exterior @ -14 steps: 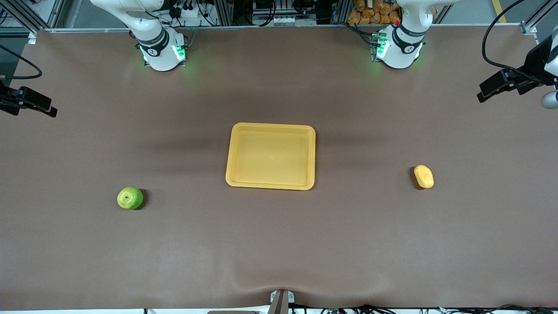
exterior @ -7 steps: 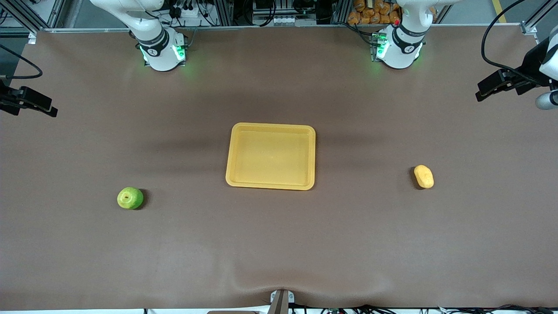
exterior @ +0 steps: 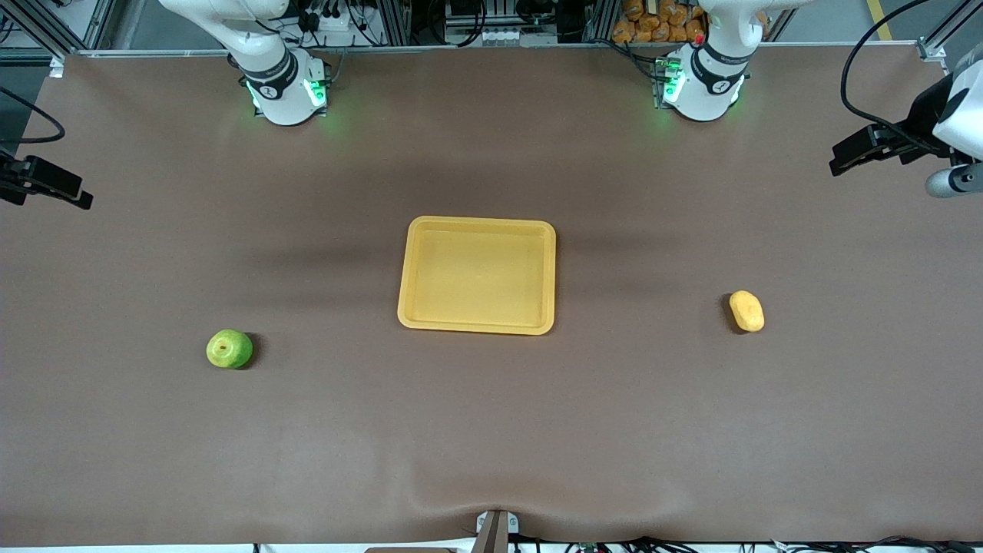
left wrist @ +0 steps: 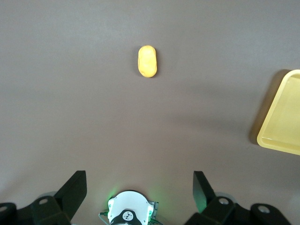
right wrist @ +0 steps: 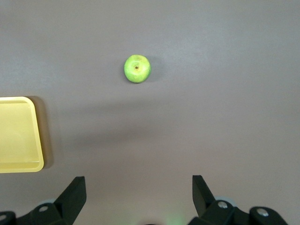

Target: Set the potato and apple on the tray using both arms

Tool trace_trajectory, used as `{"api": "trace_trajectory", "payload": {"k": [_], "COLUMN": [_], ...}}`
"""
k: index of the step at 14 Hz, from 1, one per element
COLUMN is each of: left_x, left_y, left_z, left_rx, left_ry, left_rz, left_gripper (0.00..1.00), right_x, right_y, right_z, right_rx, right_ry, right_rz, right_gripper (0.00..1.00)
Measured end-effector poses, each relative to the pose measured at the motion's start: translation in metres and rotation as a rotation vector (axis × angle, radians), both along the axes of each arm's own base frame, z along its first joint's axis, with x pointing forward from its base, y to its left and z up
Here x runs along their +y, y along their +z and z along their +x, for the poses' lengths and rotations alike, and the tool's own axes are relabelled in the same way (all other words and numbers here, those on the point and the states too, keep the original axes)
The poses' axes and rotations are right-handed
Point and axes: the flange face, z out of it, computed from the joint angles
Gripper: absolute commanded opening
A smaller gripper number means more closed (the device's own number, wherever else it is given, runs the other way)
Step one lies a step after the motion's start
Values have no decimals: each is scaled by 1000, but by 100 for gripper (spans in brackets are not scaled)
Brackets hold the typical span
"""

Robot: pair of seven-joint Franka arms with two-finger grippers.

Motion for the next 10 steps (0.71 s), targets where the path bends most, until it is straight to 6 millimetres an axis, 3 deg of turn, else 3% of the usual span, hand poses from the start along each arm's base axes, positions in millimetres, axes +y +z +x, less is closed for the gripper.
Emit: {"api": "trace_trajectory", "payload": {"k": [6, 10], "left_x": [2, 15], "left_y": [-29, -58], "left_z": [4, 5], "left_rx": [22, -16], "left_ry": [2, 23], "left_rz": [2, 4], "left_gripper": [100, 100], "right_x": [2, 4], "right_y": [-13, -15], "right_z": [8, 10], "right_rx": [20, 22], "right_ry": [5, 3], "right_rz": [6, 34], "right_gripper": [100, 100]}}
